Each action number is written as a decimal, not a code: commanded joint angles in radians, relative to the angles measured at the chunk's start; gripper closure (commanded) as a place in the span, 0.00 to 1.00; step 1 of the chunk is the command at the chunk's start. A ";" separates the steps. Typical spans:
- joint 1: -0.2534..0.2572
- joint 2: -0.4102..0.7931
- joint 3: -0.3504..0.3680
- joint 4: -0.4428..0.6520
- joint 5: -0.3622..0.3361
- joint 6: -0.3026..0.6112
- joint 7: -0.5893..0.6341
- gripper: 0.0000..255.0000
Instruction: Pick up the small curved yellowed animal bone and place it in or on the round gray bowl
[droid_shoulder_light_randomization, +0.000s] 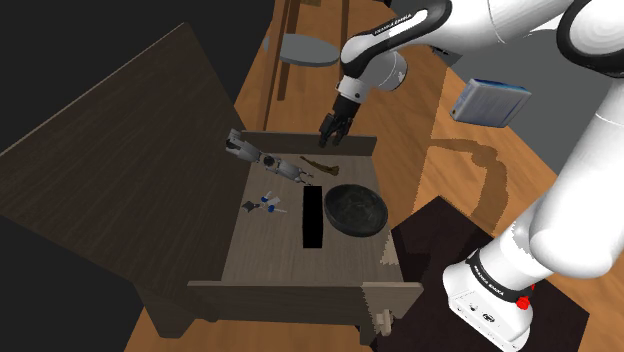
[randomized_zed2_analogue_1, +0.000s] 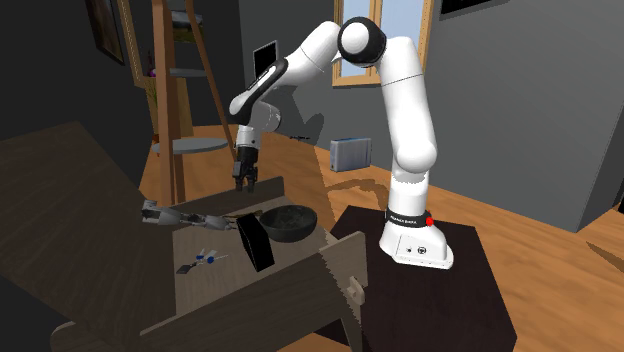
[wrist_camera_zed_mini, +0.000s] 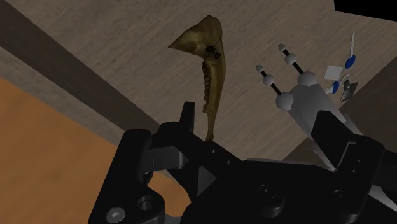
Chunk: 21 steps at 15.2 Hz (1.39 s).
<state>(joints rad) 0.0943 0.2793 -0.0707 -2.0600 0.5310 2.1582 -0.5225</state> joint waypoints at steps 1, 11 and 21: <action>0.024 0.090 0.018 -0.008 0.021 0.121 -0.010 0.00; 0.043 0.112 0.009 -0.002 0.036 0.137 -0.016 1.00; 0.040 0.094 0.008 -0.010 0.030 0.127 -0.012 1.00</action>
<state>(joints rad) 0.1328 0.2998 -0.0672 -2.0522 0.5629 2.2609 -0.5204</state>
